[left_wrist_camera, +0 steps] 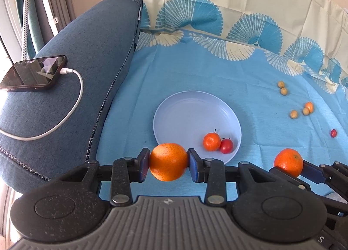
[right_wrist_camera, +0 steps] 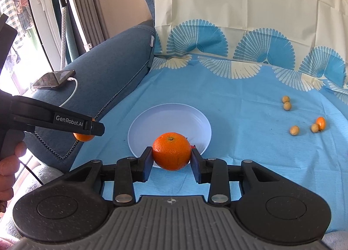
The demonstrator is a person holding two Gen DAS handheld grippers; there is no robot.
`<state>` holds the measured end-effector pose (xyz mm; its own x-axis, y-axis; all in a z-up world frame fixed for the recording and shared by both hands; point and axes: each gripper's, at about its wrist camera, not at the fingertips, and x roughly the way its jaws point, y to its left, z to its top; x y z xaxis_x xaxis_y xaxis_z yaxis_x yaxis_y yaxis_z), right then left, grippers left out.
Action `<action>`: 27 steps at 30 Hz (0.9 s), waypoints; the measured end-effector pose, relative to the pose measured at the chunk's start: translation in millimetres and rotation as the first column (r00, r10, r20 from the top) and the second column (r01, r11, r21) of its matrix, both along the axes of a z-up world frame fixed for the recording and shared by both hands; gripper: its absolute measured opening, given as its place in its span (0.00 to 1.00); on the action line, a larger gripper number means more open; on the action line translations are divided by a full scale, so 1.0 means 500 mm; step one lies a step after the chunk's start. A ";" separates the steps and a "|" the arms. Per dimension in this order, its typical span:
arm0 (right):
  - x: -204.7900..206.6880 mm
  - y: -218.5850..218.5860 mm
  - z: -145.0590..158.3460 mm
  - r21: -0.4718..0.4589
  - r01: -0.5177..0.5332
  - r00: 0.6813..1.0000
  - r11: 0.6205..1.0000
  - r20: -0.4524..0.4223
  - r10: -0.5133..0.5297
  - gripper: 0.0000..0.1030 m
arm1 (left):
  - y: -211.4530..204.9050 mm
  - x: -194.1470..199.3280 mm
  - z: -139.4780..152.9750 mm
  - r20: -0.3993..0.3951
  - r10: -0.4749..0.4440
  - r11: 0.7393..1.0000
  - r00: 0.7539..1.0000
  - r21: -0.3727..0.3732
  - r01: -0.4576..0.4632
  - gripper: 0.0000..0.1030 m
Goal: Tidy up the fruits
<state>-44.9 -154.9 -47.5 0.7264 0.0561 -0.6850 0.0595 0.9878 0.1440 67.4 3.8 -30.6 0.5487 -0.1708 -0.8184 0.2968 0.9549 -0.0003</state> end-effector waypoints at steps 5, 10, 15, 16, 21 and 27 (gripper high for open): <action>0.044 -0.007 -0.026 0.005 0.000 1.000 1.000 -0.020 0.000 0.37 | -0.015 0.037 -0.024 -0.013 0.005 1.000 1.000 0.012 -0.005 0.40; 0.087 -0.010 -0.053 -0.003 -0.003 0.999 1.000 -0.034 0.003 0.37 | -0.030 0.074 -0.052 -0.027 0.005 1.000 1.000 0.028 -0.004 0.40; 0.127 -0.013 -0.082 -0.007 -0.005 0.999 1.000 -0.053 0.005 0.37 | -0.042 0.110 -0.083 -0.044 0.007 0.999 0.999 0.051 -0.005 0.40; 0.136 -0.014 -0.089 -0.008 -0.006 0.998 1.000 -0.059 0.006 0.37 | -0.044 0.117 -0.089 -0.048 0.009 0.998 0.999 0.056 -0.007 0.40; 0.165 -0.015 -0.118 -0.017 -0.020 0.997 1.000 -0.081 0.018 0.37 | -0.051 0.143 -0.122 -0.070 0.018 0.997 0.997 0.073 -0.013 0.40; 0.188 -0.007 -0.149 -0.052 -0.059 0.993 0.997 -0.103 0.053 0.37 | -0.056 0.163 -0.160 -0.094 0.034 0.994 0.995 0.106 -0.024 0.40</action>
<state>49.0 -158.2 -122.1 0.6495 0.0550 -0.7584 0.0155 0.9962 0.0854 149.0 -24.2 -110.4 0.4707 -0.0672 -0.8797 0.2728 0.9593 0.0727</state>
